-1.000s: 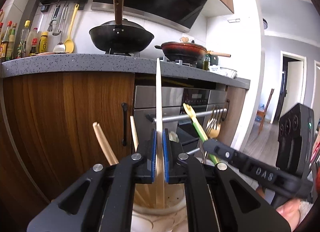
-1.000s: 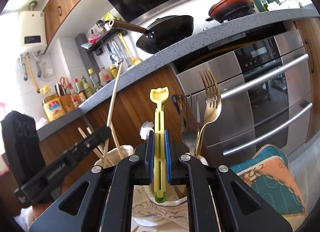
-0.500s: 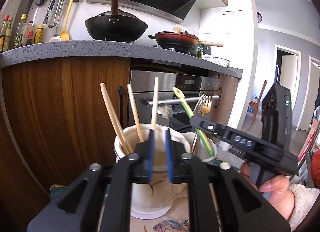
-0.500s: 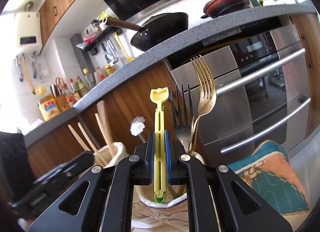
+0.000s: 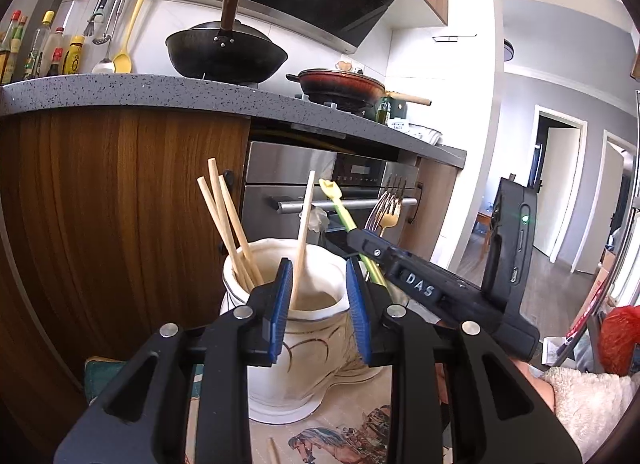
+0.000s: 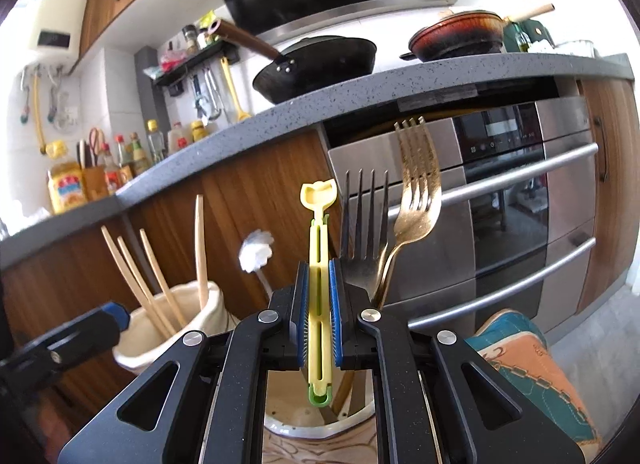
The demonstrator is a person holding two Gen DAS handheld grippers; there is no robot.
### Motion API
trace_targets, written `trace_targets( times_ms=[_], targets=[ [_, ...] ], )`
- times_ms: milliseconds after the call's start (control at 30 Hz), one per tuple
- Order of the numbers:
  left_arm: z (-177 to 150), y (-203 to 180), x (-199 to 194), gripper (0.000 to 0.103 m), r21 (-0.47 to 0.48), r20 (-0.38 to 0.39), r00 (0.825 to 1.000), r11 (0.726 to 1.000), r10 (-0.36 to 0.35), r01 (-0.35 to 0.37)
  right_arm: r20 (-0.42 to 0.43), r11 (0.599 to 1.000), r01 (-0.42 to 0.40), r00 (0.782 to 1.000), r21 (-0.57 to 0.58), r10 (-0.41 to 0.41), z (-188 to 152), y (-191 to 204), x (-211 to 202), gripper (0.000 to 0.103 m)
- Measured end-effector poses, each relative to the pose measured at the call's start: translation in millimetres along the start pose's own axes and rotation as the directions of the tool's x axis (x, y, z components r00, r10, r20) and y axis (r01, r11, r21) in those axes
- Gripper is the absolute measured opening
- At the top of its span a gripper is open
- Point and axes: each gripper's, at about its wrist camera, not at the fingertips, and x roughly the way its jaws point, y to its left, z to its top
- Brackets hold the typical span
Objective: Organize utensils
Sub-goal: 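Release the chopstick into the larger pot while the right tool releases the yellow utensil into the smaller pot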
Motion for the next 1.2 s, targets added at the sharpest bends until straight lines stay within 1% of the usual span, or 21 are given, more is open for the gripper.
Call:
trace_targets(
  times_ms=[267, 567, 767, 933, 967, 1067, 1200],
  targets=[
    [0, 3, -4, 0.028, -0.012, 0.001, 1.000, 1.000, -0.013, 0.013, 0.014, 0.995, 0.032, 0.999, -0.089, -0.031, -8, 13, -11, 0.011],
    [-2, 1, -5, 0.028, -0.003, -0.006, 1.000, 1.000, -0.018, 0.018, -0.003, 0.998, 0.022, 1.000, -0.052, -0.023, -10, 6, -28, 0.011],
    [-2, 1, -6, 0.028, -0.003, -0.010, 1.000, 1.000, -0.016, 0.016, -0.031, 0.997, 0.016, 0.999, -0.082, -0.019, -15, 14, -34, 0.011],
    [-2, 1, -7, 0.032, -0.008, -0.010, 1.000, 1.000, -0.020, 0.020, -0.090, 0.997, 0.012, 0.996, -0.080, -0.020, -18, 14, -25, 0.011],
    [-3, 0, -8, 0.032, -0.006, -0.009, 1.000, 1.000, -0.019, 0.019, -0.097, 0.997, 0.012, 0.995, -0.078, -0.020, -18, 13, -23, 0.012],
    [-3, -1, -8, 0.034, -0.002, -0.009, 1.000, 1.000, -0.018, 0.018, -0.096, 0.997, 0.006, 0.995, -0.079, -0.014, -18, 13, -24, 0.023],
    [-3, -1, -8, 0.035, -0.003, -0.010, 1.000, 1.000, -0.018, 0.018, -0.094, 0.996, 0.009, 0.995, -0.083, -0.017, -19, 14, -25, 0.023]
  ],
)
